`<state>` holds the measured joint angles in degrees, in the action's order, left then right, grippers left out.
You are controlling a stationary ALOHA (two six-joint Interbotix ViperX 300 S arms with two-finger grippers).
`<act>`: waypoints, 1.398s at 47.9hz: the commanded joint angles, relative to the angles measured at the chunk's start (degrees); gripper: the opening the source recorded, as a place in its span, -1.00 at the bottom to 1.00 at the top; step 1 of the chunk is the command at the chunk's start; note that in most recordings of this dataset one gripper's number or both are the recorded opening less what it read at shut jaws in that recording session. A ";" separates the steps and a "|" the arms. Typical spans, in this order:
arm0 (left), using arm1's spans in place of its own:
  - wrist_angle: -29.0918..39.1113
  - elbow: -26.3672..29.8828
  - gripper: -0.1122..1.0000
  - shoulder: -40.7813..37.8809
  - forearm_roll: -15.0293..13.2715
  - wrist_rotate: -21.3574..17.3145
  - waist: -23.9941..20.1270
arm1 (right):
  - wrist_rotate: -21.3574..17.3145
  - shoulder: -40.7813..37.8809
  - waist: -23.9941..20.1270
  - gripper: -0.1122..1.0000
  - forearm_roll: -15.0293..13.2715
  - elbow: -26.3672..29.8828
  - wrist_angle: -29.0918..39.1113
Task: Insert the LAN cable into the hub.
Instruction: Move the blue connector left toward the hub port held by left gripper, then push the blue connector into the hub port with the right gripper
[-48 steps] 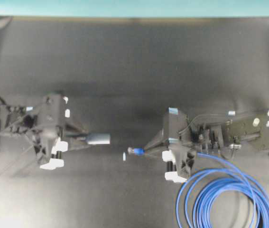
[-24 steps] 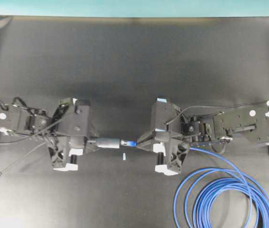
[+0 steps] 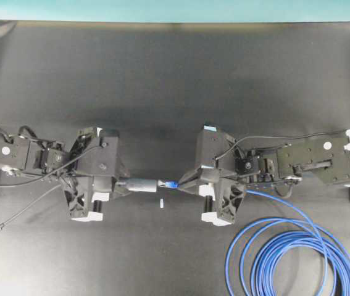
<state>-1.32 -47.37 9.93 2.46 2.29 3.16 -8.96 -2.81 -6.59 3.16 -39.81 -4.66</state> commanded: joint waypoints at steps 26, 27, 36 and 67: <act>-0.44 2.29 -0.29 -1.23 0.18 -0.26 -0.44 | 0.26 -0.44 -0.62 -0.75 -0.18 1.14 -1.76; -0.44 2.37 -0.29 -1.23 0.18 -0.26 -0.53 | 0.26 -0.44 -0.62 -0.75 -0.18 1.14 -1.76; -0.44 2.55 -0.29 -1.32 0.09 -0.35 -1.14 | 0.26 -0.53 -0.88 -0.75 -0.18 1.32 -1.76; 3.43 6.24 -0.29 -3.69 0.18 -4.48 -0.70 | 0.35 -1.32 -1.05 -0.75 -0.79 3.16 0.70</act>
<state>1.67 -43.86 6.59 2.46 -1.32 2.37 -8.96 -4.13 -7.29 2.55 -38.41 -3.69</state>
